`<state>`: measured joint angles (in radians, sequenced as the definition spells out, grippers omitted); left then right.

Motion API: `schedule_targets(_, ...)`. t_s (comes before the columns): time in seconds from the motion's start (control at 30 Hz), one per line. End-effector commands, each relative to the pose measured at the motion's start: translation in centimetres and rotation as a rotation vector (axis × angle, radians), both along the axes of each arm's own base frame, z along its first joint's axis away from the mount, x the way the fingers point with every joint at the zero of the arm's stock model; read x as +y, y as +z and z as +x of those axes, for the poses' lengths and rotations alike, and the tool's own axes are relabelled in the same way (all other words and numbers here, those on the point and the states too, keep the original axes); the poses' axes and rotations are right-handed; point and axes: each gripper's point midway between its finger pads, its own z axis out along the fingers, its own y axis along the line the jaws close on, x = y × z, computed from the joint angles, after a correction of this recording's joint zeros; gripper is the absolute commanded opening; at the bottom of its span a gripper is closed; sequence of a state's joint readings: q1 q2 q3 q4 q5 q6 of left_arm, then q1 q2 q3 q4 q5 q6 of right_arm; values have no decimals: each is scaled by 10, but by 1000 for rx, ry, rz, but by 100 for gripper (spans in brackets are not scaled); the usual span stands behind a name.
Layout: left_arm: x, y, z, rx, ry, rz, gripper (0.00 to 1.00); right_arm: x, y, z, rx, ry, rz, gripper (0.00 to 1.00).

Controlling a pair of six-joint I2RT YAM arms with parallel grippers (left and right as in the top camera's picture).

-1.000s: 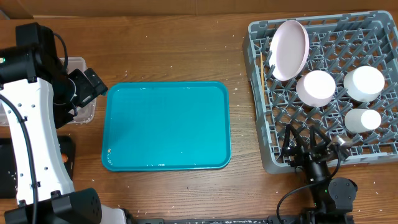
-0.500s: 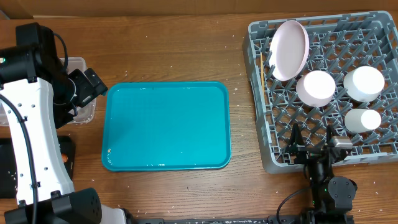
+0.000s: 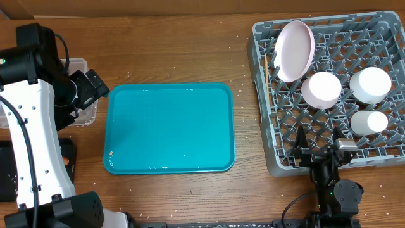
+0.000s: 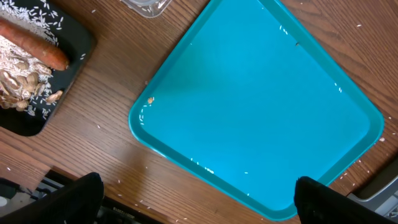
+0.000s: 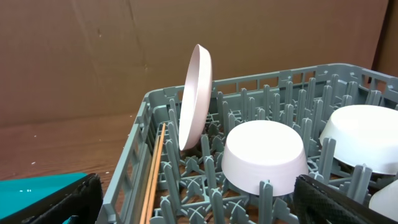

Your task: Sort waste into correct bins and load items into the dishwasher

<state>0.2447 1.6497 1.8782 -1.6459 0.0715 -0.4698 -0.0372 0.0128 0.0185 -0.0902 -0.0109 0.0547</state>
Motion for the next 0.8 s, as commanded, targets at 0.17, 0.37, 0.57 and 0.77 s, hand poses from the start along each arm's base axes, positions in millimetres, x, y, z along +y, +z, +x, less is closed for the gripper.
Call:
schedule_targets(0.17, 1, 0, 0, 0, 13, -1, 100, -3, -1, 0, -6, -13, -7, 100)
schedule_targets(0.37, 1, 0, 0, 0, 13, -1, 100, -3, -1, 0, -6, -13, -7, 100)
schedule_targets(0.57, -1, -1, -6, 27, 7, -9, 100, -3, -1, 0, -6, -13, -7, 100)
schedule_targets(0.77, -20, 1, -4, -37, -51, 8, 100, -3, -1, 0, -6, -13, -7, 100)
